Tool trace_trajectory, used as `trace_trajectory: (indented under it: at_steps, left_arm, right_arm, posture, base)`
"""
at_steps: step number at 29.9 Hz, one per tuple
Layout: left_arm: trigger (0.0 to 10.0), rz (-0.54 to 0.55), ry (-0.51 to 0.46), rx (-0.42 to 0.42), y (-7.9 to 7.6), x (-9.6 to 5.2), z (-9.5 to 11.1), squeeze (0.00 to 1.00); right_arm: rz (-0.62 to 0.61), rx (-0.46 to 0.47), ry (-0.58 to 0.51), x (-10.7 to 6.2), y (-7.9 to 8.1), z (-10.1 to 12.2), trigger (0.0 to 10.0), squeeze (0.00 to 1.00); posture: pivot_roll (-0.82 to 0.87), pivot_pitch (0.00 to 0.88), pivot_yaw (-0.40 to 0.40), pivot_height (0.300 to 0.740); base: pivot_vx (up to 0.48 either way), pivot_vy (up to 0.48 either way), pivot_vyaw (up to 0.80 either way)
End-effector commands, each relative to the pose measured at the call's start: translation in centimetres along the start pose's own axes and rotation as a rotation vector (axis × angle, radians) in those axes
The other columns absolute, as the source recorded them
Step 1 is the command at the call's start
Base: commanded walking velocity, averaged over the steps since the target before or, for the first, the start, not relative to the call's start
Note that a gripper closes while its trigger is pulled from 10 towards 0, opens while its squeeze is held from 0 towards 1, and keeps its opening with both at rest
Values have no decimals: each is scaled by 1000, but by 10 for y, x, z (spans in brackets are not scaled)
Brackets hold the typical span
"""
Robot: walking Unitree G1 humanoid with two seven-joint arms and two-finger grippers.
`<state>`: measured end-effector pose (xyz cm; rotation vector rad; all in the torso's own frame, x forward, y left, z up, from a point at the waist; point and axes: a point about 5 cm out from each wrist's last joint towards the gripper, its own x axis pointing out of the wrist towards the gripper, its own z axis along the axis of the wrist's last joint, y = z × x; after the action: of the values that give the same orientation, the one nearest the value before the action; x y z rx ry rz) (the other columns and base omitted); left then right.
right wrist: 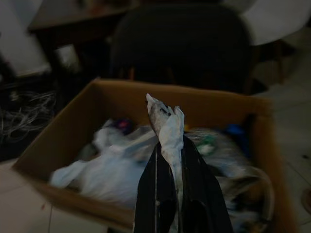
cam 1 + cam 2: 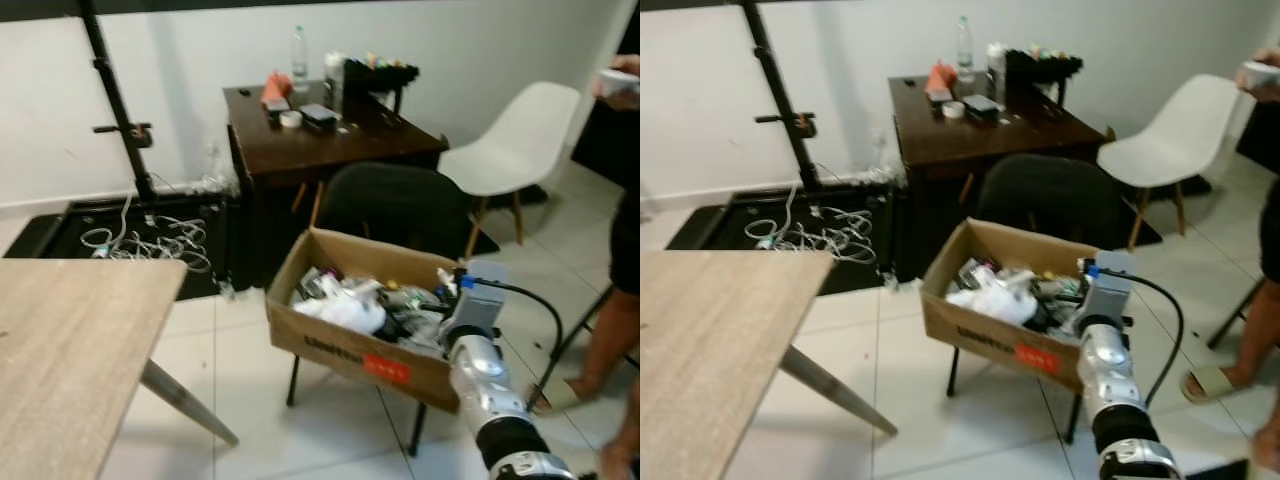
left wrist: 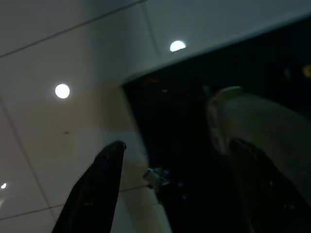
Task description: Picking trash to rubbish bin
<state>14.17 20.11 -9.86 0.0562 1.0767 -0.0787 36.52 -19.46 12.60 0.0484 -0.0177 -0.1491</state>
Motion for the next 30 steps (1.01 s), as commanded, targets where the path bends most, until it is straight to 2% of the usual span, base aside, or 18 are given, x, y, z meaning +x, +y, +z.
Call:
trace_trajectory:
  at_steps: [1, 7, 20, 23, 27, 30]
  left_arm:
    - [10000, 1, 7, -1, 2, 0, -1, 0]
    - [10000, -2, 13, 4, 3, -1, -2, 0]
    - [10000, -11, 13, 10, 1, 0, -1, 0]
    - [10000, -13, 12, 9, 1, 0, -1, 0]
    - [10000, 0, 24, 1, 1, 0, -2, 0]
    - [10000, 10, 31, 18, 2, 0, -3, 0]
  right_arm:
    - [-53, -22, 23, -1, -13, -4, 10000, 0]
    - [-93, -26, 31, -1, -23, -4, 10000, 0]
    - [-113, -33, 39, -2, -27, -5, 10000, 0]
    - [-104, -26, 35, -2, -27, -5, 10000, 0]
    - [-9, -12, 55, -3, -17, -10, 10000, 0]
    - [92, 0, 51, -7, -3, -14, 10000, 0]
  posture:
    - [-139, 94, 80, 740]
    - [-143, 98, 82, 740]
    - [-149, 92, 83, 740]
    - [-148, 93, 83, 740]
    - [-149, 95, 84, 740]
    - [-150, 97, 84, 740]
  base:
    - [364, 0, -800]
    - [361, 0, -800]
    - [363, 0, -800]
    - [363, 0, 0]
    - [162, 0, 0]
    - [0, 0, 0]
